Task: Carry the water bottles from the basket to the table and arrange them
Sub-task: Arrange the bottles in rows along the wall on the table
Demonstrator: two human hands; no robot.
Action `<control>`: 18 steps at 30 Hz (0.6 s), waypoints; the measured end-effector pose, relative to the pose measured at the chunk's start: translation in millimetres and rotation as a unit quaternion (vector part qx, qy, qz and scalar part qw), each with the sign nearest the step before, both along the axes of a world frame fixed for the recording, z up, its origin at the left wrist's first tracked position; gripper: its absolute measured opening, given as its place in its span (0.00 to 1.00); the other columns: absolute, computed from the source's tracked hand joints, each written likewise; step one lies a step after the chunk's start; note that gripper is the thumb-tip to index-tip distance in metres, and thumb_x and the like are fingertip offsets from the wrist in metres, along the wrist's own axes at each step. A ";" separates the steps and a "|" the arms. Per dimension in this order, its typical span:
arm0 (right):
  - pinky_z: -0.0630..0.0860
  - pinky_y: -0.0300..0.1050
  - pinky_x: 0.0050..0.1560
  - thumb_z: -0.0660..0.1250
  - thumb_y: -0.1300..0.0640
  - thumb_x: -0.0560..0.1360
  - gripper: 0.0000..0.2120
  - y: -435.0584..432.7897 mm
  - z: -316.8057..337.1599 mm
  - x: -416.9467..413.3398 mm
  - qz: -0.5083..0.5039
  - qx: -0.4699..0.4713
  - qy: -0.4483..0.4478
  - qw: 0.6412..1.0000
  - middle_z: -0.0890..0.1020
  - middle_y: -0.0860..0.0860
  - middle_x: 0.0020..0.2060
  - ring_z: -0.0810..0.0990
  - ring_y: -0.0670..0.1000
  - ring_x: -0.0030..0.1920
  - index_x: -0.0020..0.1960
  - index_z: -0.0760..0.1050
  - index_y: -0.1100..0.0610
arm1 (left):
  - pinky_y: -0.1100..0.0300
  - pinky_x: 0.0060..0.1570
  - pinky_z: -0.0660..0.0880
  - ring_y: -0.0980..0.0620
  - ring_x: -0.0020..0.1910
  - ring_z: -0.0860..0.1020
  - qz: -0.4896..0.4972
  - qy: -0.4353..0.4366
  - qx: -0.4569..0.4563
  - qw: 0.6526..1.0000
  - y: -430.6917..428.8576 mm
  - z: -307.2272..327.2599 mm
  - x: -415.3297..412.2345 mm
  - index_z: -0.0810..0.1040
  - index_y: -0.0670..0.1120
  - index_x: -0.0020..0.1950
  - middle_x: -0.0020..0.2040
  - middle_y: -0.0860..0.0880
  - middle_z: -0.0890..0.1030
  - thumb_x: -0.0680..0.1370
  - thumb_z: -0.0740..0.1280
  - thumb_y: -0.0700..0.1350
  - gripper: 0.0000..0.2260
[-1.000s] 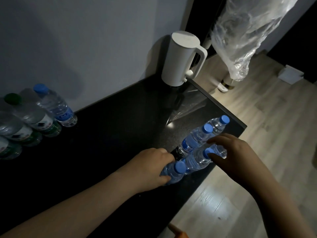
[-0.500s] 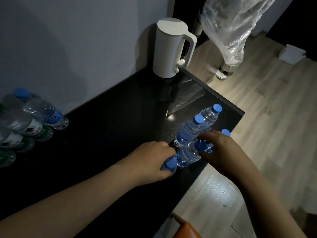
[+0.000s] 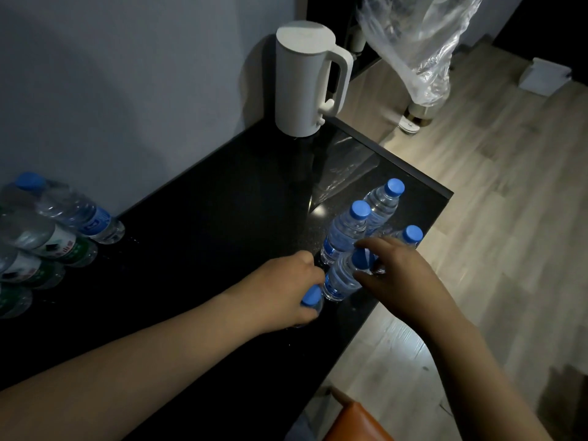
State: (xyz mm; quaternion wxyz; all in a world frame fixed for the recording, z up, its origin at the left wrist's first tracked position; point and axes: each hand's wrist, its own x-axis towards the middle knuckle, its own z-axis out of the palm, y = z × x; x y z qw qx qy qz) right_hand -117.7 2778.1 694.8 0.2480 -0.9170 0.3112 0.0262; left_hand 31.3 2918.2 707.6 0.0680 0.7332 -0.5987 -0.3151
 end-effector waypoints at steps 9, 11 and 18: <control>0.79 0.46 0.51 0.71 0.56 0.71 0.15 -1.2 -3.3 1.8 -0.011 -0.003 -0.039 0.999 0.76 0.48 0.54 0.76 0.48 0.50 0.56 0.74 0.50 | 0.57 0.47 0.78 0.56 0.44 0.75 0.086 0.030 -0.004 0.996 14.2 -1.3 7.9 0.77 0.52 0.49 0.49 0.55 0.71 0.69 0.72 0.49 0.11; 0.79 0.44 0.50 0.72 0.56 0.70 0.16 1.8 -2.6 3.0 0.008 -0.001 -0.038 0.999 0.76 0.48 0.54 0.76 0.47 0.49 0.56 0.74 0.50 | 0.56 0.49 0.79 0.57 0.45 0.76 0.106 0.047 0.002 0.993 20.9 2.0 13.8 0.77 0.53 0.49 0.50 0.56 0.72 0.69 0.73 0.49 0.11; 0.79 0.45 0.50 0.70 0.54 0.70 0.16 8.2 8.8 24.4 0.053 -0.003 -0.041 0.998 0.76 0.47 0.53 0.76 0.47 0.49 0.57 0.74 0.50 | 0.64 0.46 0.76 0.58 0.45 0.77 0.186 0.056 -0.023 0.981 45.9 22.2 41.6 0.79 0.53 0.48 0.49 0.57 0.74 0.68 0.74 0.46 0.10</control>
